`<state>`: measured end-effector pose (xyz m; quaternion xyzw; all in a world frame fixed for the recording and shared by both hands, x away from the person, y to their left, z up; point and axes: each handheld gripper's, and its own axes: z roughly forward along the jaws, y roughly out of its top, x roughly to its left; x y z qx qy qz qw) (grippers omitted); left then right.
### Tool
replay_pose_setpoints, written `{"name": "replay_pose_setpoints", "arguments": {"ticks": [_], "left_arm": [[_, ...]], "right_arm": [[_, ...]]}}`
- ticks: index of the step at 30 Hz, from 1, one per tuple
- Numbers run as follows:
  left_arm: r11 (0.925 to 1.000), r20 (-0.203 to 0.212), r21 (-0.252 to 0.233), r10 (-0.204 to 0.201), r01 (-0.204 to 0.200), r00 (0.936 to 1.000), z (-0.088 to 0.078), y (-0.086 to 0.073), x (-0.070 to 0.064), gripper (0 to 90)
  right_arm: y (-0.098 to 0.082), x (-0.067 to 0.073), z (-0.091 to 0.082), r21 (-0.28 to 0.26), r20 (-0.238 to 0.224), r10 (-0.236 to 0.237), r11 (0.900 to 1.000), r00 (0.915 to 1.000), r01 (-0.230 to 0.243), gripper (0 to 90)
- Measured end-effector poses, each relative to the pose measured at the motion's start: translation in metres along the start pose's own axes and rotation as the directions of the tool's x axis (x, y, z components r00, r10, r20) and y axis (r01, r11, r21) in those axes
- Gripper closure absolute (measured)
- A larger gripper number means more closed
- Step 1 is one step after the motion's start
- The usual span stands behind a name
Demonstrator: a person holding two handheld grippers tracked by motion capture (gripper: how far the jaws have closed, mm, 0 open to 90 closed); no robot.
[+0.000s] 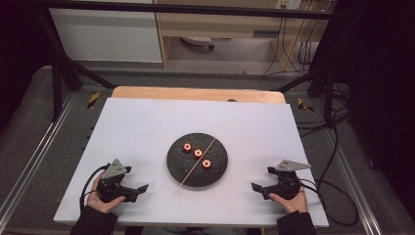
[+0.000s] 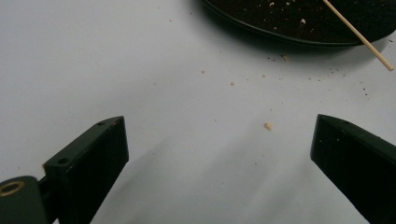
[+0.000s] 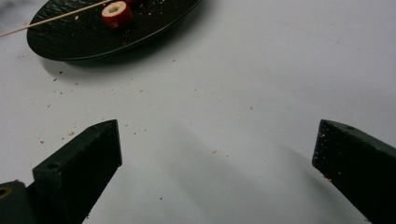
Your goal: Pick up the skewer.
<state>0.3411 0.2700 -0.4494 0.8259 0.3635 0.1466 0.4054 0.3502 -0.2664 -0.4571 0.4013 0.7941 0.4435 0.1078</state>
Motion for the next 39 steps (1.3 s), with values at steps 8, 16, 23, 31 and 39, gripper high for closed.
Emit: {"name": "replay_pose_setpoints", "arguments": {"ticks": [8,16,23,31,39], "left_arm": [[0.9998,0.001,0.011,0.013,-0.014,0.9999,0.001,0.004,-0.005,3.9],[0.9994,-0.002,0.020,0.030,-0.030,0.9996,0.003,0.010,-0.012,3.1],[0.9981,-0.002,0.047,0.038,-0.038,0.9993,0.007,0.017,-0.020,3.1],[0.9972,-0.008,0.065,0.038,-0.037,0.9993,0.006,0.034,-0.029,4.0],[0.9964,-0.011,0.076,0.040,-0.039,0.9992,0.009,0.056,-0.038,6.4]], "right_arm": [[0.000,0.000,-0.001,0.002,-0.001,-0.001,1.000,1.0000,0.001,1.8],[0.000,0.000,-0.001,0.008,0.005,0.000,1.000,1.0000,0.000,1.8],[0.000,0.000,-0.001,0.010,0.007,0.000,1.000,1.0000,0.000,1.6],[0.000,0.000,0.000,0.012,0.008,0.000,1.000,1.0000,0.000,1.6],[0.000,0.000,-0.001,0.018,0.009,-0.002,1.000,1.0000,0.002,1.6]]}}
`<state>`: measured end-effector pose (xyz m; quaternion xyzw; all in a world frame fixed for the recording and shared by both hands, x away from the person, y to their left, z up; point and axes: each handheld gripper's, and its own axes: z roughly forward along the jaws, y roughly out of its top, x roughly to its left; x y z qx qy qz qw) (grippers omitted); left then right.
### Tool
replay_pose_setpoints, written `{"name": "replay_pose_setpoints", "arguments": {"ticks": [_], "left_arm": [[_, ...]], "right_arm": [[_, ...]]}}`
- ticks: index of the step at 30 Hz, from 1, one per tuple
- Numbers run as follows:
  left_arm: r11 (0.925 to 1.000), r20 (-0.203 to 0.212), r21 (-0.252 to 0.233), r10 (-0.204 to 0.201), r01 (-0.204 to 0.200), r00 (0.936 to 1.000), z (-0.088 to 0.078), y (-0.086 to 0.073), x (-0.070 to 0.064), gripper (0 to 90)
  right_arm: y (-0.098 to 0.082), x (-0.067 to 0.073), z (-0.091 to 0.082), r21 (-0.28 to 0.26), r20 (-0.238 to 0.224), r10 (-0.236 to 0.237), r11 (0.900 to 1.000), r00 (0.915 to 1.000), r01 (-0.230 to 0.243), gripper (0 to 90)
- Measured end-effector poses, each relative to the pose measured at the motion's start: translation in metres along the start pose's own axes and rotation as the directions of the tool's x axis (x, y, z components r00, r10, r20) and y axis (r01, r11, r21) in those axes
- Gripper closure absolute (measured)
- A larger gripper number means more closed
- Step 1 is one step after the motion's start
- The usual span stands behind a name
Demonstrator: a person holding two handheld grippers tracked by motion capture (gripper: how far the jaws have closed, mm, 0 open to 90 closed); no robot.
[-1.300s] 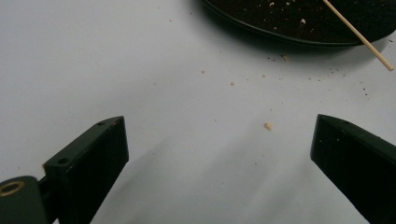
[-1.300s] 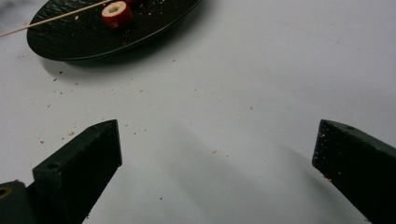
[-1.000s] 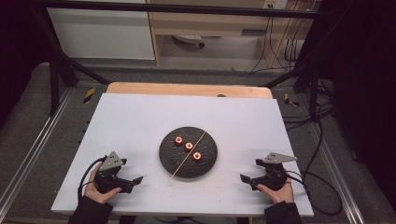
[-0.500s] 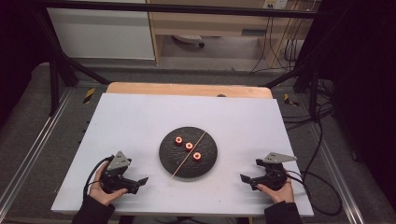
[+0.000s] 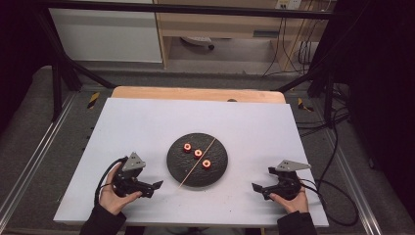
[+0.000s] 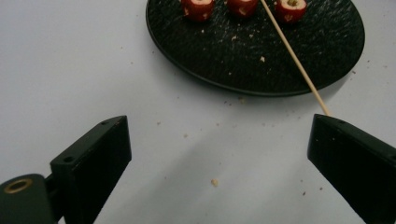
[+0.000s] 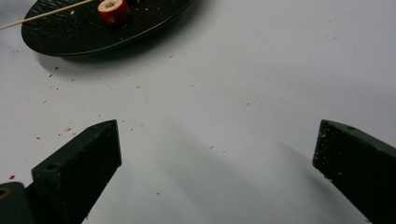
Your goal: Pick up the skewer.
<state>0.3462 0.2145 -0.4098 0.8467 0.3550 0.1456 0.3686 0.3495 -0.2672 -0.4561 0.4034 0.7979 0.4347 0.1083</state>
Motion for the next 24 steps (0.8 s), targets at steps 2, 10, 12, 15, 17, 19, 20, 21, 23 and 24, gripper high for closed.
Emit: {"name": "replay_pose_setpoints", "arguments": {"ticks": [2,10,12,15,17,19,20,21,23,24], "left_arm": [[1.0000,-0.005,0.006,-0.002,0.002,1.0000,0.002,0.007,-0.003,7.9],[0.9974,-0.003,0.058,0.043,-0.042,0.9991,0.017,0.038,-0.023,13.7],[0.9959,-0.004,0.078,0.046,-0.046,0.9989,0.023,0.045,-0.027,15.3],[0.9945,-0.003,0.096,0.043,-0.042,0.9991,0.030,0.050,-0.030,19.1],[0.9928,-0.001,0.117,0.027,-0.026,0.9996,0.039,0.057,-0.035,22.3],[0.9913,-0.004,0.130,0.019,-0.018,0.9998,0.044,0.061,-0.038,25.4],[0.9897,-0.004,0.142,0.018,-0.017,0.9998,0.047,0.063,-0.039,27.8],[0.9891,-0.003,0.147,0.010,-0.010,0.9999,0.049,0.065,-0.040,30.0],[0.9873,0.003,0.159,0.000,-0.001,1.0000,0.055,0.068,-0.043,33.6],[0.9858,0.000,0.168,-0.003,0.003,1.0000,0.058,0.069,-0.044,36.5]], "right_arm": [[0.000,0.000,0.000,0.001,0.000,-0.001,1.000,1.0000,0.001,1.6],[0.000,0.000,0.001,0.005,0.003,0.002,1.000,1.0000,-0.002,1.7],[0.000,0.000,0.001,0.004,0.003,0.000,1.000,1.0000,0.000,1.8],[0.000,0.000,0.001,0.006,0.002,0.001,1.000,1.0000,-0.001,1.8],[0.000,0.000,0.001,0.009,0.002,-0.002,1.000,1.0000,0.002,1.8],[0.000,0.000,0.001,0.010,0.001,-0.002,1.000,1.0000,0.002,1.8],[0.000,0.000,0.001,0.010,0.001,-0.002,1.000,1.0000,0.002,1.9],[0.000,0.000,0.001,0.010,0.000,-0.002,1.000,1.0000,0.002,1.9],[0.000,0.000,0.001,0.009,-0.001,-0.003,1.000,1.0000,0.003,1.9],[0.000,0.000,0.001,0.010,-0.001,-0.002,1.000,1.0000,0.002,1.9]]}}
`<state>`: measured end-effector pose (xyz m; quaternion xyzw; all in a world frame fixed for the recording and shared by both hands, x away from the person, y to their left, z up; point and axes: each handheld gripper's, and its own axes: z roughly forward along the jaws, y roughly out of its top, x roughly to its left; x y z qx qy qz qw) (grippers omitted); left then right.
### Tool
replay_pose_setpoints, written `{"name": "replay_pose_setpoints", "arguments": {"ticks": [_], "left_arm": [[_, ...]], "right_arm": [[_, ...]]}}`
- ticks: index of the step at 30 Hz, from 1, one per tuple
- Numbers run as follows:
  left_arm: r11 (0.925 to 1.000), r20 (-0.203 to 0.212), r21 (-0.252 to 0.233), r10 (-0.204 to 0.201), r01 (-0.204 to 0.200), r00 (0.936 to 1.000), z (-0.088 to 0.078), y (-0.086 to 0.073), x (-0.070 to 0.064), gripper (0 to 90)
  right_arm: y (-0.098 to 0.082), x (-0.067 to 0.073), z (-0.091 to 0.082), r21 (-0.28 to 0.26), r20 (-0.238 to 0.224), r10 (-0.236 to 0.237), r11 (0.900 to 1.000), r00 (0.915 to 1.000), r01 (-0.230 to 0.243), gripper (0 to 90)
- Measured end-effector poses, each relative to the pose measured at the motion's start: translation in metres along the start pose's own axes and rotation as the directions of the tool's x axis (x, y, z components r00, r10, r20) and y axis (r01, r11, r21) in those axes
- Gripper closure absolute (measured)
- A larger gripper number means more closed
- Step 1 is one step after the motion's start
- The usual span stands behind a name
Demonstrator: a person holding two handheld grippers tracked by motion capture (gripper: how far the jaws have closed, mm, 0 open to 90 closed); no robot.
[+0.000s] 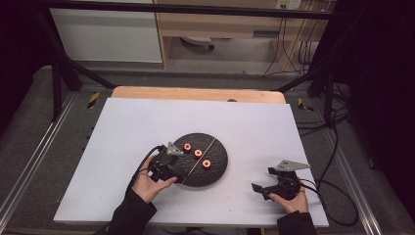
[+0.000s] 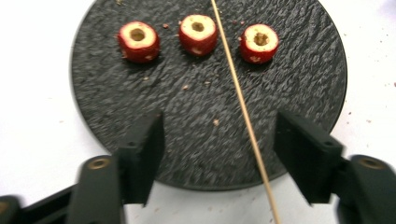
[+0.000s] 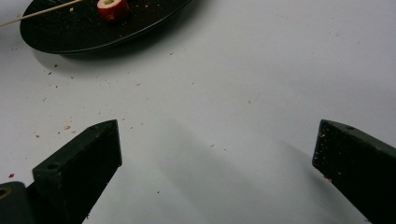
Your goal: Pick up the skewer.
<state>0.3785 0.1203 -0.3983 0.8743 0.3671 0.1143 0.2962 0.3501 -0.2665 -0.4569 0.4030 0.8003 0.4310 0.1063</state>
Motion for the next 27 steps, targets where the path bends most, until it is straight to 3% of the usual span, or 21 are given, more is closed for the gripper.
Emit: {"name": "replay_pose_setpoints", "arguments": {"ticks": [11,19,27], "left_arm": [[0.9958,0.008,0.087,-0.028,0.027,0.9996,0.023,0.014,-0.015,56.4],[0.9917,-0.018,0.126,-0.023,0.025,0.9996,0.027,0.016,-0.019,70.4],[0.9882,-0.023,0.149,-0.031,0.034,0.9993,0.028,0.016,-0.021,76.9]], "right_arm": [[0.000,0.000,0.000,0.002,-0.005,0.002,1.000,1.0000,-0.002,1.9],[0.000,0.000,0.000,0.005,-0.007,0.000,1.000,1.0000,0.000,2.0],[0.000,0.000,0.001,0.007,-0.008,-0.001,1.000,1.0000,0.001,2.0]]}}
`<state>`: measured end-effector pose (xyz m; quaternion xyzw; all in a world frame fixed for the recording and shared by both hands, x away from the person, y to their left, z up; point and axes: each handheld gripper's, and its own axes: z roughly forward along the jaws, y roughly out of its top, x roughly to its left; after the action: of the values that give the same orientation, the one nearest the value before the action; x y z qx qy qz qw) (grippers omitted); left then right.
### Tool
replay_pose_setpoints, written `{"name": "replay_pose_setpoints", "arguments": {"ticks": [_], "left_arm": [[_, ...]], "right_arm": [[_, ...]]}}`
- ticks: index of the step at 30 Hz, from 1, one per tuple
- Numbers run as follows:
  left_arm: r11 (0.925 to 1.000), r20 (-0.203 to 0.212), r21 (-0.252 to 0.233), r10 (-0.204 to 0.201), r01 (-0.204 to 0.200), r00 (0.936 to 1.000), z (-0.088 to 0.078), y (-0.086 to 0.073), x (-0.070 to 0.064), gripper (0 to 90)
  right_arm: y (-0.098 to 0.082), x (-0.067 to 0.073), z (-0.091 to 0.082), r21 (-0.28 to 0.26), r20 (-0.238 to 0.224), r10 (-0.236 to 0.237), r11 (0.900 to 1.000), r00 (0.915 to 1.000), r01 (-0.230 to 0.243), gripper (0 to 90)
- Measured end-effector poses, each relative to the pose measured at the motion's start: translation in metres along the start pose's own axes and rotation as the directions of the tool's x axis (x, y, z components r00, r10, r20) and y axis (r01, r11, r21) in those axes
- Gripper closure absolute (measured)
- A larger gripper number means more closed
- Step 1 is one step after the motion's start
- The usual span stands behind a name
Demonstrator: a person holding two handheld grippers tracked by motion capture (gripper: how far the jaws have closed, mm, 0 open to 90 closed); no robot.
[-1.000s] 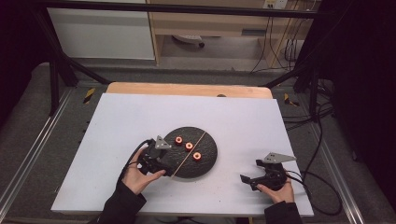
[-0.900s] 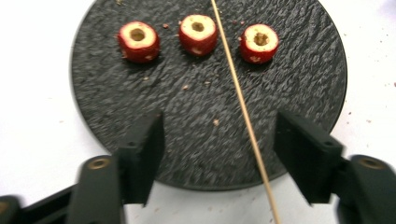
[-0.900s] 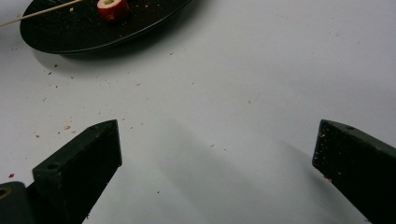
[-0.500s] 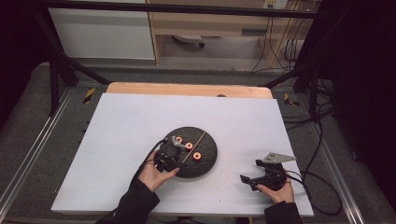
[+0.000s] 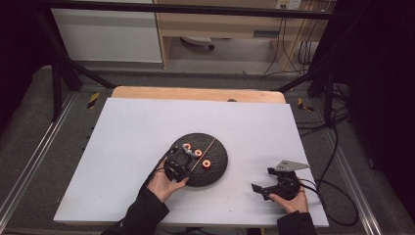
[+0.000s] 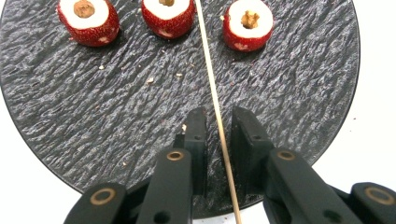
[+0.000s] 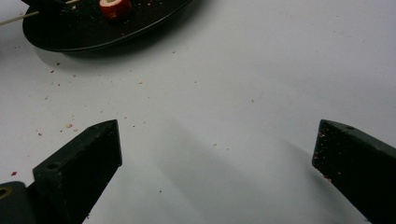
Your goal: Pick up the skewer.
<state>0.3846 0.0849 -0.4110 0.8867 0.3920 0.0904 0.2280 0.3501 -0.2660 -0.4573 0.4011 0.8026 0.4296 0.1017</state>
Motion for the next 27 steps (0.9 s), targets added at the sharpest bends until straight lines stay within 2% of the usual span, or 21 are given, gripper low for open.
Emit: {"name": "replay_pose_setpoints", "arguments": {"ticks": [8,14,21,24,27], "left_arm": [[0.9998,-0.016,0.017,-0.011,0.011,0.9998,0.004,0.001,-0.003,83.9],[0.9988,-0.020,0.007,-0.048,0.048,0.9987,0.005,0.000,-0.002,87.8],[0.9973,-0.025,-0.040,-0.062,0.061,0.9978,-0.001,-0.003,0.003,88.1],[0.9959,-0.020,-0.071,-0.057,0.055,0.9982,-0.005,-0.006,0.006,88.1],[0.9952,-0.021,-0.093,-0.031,0.029,0.9993,-0.011,-0.009,0.010,88.3]], "right_arm": [[0.000,0.000,0.000,0.000,-0.003,0.003,1.000,1.0000,-0.003,2.0],[0.000,0.000,0.000,0.000,-0.003,0.000,1.000,1.0000,0.000,2.0],[0.000,0.000,0.000,0.000,-0.002,-0.001,1.000,1.0000,0.001,2.0],[0.000,0.000,0.000,0.001,-0.002,-0.001,1.000,1.0000,0.001,2.0],[0.000,0.000,0.000,0.000,-0.001,0.001,1.000,1.0000,-0.001,2.0]]}}
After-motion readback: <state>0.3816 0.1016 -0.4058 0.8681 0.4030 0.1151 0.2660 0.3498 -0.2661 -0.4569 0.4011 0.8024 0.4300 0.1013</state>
